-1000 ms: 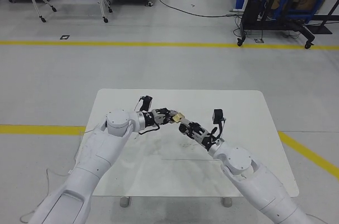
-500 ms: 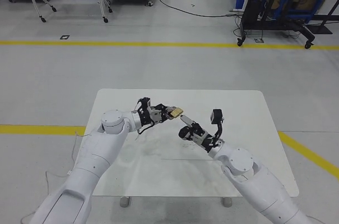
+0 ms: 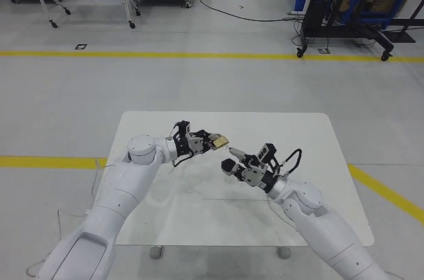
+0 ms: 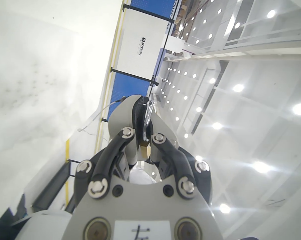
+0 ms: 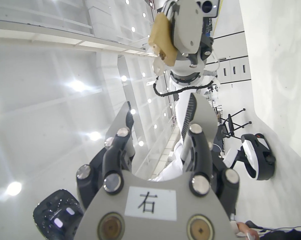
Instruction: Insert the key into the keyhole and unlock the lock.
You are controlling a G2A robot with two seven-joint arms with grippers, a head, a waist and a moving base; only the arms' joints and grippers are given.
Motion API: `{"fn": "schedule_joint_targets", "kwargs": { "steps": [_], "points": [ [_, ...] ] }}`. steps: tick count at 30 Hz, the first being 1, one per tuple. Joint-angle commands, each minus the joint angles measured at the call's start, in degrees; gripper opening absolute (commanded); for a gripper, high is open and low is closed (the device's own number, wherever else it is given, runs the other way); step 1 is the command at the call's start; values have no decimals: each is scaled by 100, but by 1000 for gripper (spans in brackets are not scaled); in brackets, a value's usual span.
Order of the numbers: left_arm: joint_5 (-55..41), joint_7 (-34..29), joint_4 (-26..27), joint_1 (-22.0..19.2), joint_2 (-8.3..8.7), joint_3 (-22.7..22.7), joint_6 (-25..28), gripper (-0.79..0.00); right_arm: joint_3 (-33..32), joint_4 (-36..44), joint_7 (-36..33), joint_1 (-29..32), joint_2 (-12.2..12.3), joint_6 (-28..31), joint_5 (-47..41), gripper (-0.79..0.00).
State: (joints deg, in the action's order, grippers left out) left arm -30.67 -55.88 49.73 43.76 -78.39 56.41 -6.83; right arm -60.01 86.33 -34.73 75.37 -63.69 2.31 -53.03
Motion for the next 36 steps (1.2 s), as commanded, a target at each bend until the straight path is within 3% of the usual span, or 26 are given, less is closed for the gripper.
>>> {"fn": "schedule_joint_targets", "kwargs": {
  "steps": [1,3,12,21,27,36],
  "points": [
    [140,23,76,37,14,-2,154,-785,-5,-47,49,-33,-14,-65,10,-520],
    [212,52,147,69,23,1,227,-785,-3,-57,51,-42,-26,-131,-4,-551],
    [378,50,326,149,51,13,274,-785,-15,-226,78,-96,-94,-281,-136,-539],
    [589,74,469,197,79,19,403,-785,-6,-327,108,-122,-165,-350,-240,-785],
    [767,-17,601,222,98,4,640,-785,-28,-445,-79,-108,-225,-511,-733,-785],
    [1010,143,848,348,148,102,1140,-785,-97,-971,-1087,-149,-363,-1058,-2383,-785]
  ]
}}
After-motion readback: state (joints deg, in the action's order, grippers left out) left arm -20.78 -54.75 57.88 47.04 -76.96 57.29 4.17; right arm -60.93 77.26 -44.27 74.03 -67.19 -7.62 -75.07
